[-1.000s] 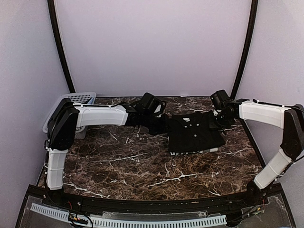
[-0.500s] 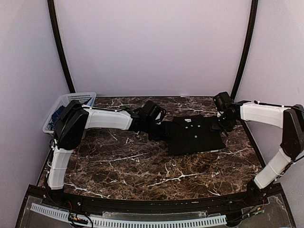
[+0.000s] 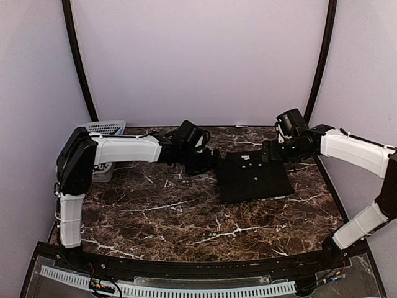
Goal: Fold and stack the long sleeve shirts
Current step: Move the square-folded shirt to the corner of the board.
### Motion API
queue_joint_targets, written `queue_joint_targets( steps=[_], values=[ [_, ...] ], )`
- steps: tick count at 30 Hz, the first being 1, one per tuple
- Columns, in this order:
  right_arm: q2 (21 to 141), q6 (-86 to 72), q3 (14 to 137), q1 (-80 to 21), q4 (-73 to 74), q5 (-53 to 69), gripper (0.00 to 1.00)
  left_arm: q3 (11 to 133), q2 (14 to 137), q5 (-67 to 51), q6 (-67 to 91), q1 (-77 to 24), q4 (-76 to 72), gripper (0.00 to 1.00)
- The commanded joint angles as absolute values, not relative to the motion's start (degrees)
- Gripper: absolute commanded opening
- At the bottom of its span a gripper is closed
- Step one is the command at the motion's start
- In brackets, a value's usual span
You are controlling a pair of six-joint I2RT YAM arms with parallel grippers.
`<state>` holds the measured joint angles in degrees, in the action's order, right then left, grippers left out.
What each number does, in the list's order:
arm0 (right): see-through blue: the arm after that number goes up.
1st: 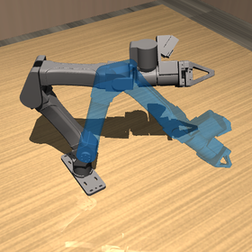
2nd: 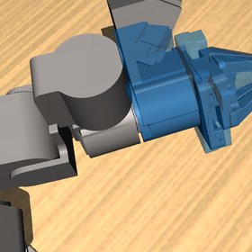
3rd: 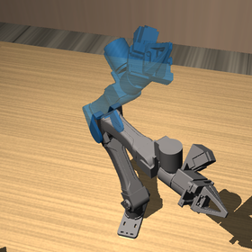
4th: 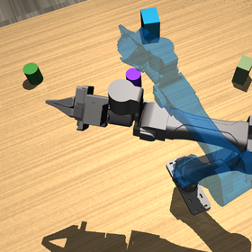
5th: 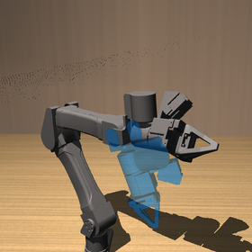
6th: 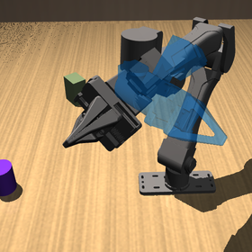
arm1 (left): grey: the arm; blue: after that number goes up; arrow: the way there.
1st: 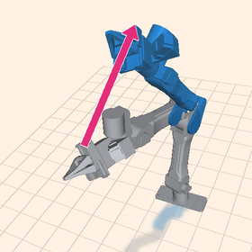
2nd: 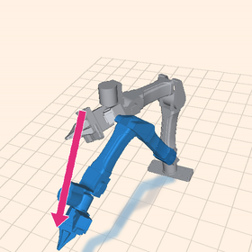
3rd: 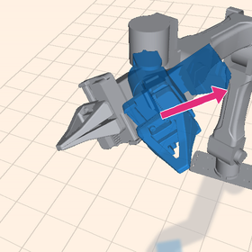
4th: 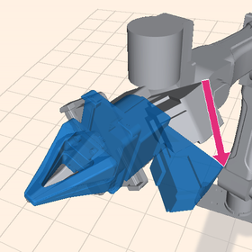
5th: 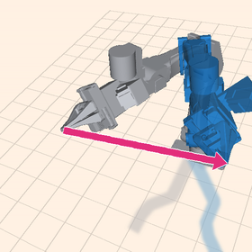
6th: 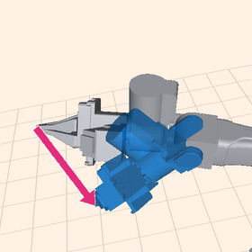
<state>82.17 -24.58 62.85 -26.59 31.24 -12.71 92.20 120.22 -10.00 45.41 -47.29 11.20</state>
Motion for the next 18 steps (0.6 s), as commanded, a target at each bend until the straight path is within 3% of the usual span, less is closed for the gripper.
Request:
queue_joint_targets(
  steps=[1,11,18],
  values=[
    [80.60,-26.97,63.84,-31.80,27.84,-7.40,0.99,87.45,109.52,-7.22,42.30,-44.96,11.74,0.99],
    [84.12,-37.65,63.52,-48.70,21.53,-2.13,0.99,74.69,93.82,-4.93,40.55,-39.60,11.14,0.99],
    [93.23,-49.92,66.10,-58.75,19.45,0.88,0.99,69.91,87.30,-3.18,39.56,-38.15,12.55,0.99]
  ],
)
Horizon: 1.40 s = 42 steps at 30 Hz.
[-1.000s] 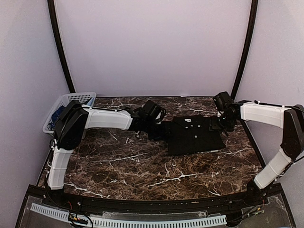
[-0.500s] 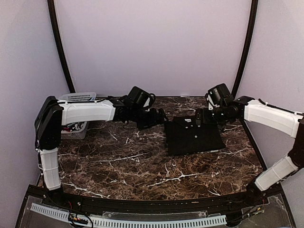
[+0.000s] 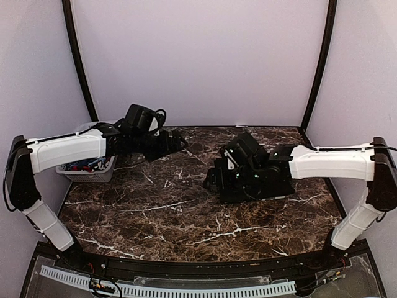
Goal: Fold and stack the long sleeve shirts
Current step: Move the square-folded shirt to the corner of the board.
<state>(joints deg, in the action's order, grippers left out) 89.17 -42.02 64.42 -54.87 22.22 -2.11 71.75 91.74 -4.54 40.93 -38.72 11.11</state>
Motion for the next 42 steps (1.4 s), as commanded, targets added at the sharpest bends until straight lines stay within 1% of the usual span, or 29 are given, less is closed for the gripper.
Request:
queue_joint_targets(
  steps=[1,4,10,16,25,37,42],
  values=[
    [94.27,-50.81,66.52,-59.21,19.40,1.74,0.99,69.36,86.80,-3.17,39.62,-38.10,12.52,0.99],
    [97.61,-52.48,68.12,-60.57,20.46,3.08,0.99,68.52,86.22,-3.24,39.63,-37.99,12.60,0.99],
    [99.78,-53.04,68.04,-60.86,20.16,0.27,0.99,67.76,85.52,-3.34,39.27,-37.43,12.78,0.99],
    [102.05,-52.80,67.70,-58.13,20.44,-2.72,0.99,67.53,85.18,-3.52,39.42,-37.29,12.59,0.99],
    [104.92,-52.14,66.44,-53.43,17.55,-0.82,0.98,67.24,85.10,-3.49,39.40,-37.02,12.48,0.99],
    [106.48,-51.85,64.22,-51.13,16.49,-1.12,0.99,66.88,85.50,-3.82,39.62,-36.90,12.68,0.99],
    [105.74,-51.32,62.01,-47.12,14.29,-0.41,0.99,66.88,85.54,-4.09,39.55,-36.87,12.56,0.99]
  ],
)
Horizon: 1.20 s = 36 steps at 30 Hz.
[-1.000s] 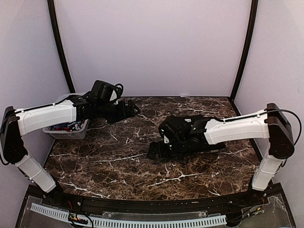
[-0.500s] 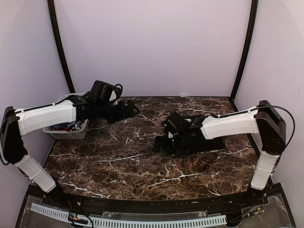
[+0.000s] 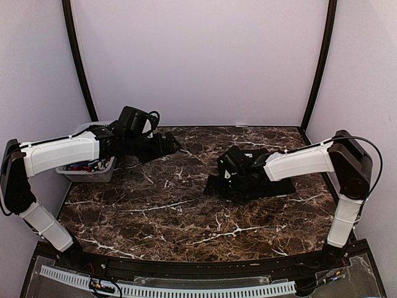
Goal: Fold and stack the long sleeve shirts
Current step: Move the square-folded shirt to the corner of the board.
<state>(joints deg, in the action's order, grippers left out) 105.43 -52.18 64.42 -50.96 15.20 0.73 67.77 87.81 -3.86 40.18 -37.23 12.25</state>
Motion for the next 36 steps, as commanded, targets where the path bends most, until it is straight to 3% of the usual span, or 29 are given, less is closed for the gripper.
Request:
queue_joint_targets(
  steps=[1,18,25,36],
  values=[
    [105.85,-50.76,62.10,-46.23,14.35,-0.31,0.99,66.88,85.52,-4.03,39.55,-36.85,12.61,0.99],
    [105.43,-35.11,61.94,-31.44,17.25,2.43,0.99,66.41,85.01,-4.54,39.34,-36.47,12.90,0.99],
    [99.63,-36.91,64.86,-32.42,23.10,2.10,0.99,66.38,85.20,-5.05,39.24,-36.47,12.74,0.99],
    [87.46,-44.50,53.70,-36.67,27.75,-4.35,0.99,66.53,84.33,-7.05,38.98,-36.47,12.30,0.99]
  ],
)
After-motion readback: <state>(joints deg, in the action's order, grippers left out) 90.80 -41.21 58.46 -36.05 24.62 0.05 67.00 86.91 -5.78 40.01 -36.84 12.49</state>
